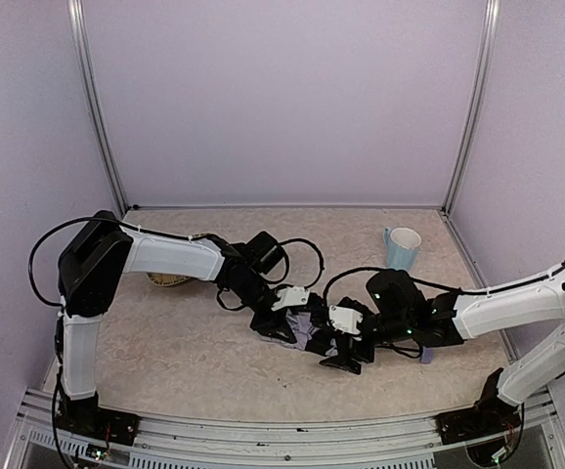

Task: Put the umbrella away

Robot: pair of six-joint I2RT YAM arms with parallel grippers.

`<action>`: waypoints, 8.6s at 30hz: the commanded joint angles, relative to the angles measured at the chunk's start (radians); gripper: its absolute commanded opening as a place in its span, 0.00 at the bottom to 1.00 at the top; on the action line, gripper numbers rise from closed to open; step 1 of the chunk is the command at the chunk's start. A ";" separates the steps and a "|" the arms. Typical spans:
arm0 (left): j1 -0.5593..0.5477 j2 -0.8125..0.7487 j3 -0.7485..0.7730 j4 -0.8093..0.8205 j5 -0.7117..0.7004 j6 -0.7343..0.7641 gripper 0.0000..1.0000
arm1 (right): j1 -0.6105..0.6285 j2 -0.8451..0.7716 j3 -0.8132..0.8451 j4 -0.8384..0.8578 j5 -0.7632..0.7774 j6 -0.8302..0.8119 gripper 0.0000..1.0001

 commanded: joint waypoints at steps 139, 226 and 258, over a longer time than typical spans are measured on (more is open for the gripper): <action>0.129 0.068 -0.798 1.880 0.141 -0.557 0.25 | -0.096 0.319 0.271 0.076 -0.094 -0.149 0.03; 0.076 -0.609 -0.319 1.361 -0.389 -0.229 0.00 | -0.186 0.188 0.340 0.425 -0.714 0.451 0.00; 0.119 -0.729 -0.270 0.290 0.666 -0.129 0.00 | -0.537 0.283 0.847 0.134 -0.722 -0.020 0.00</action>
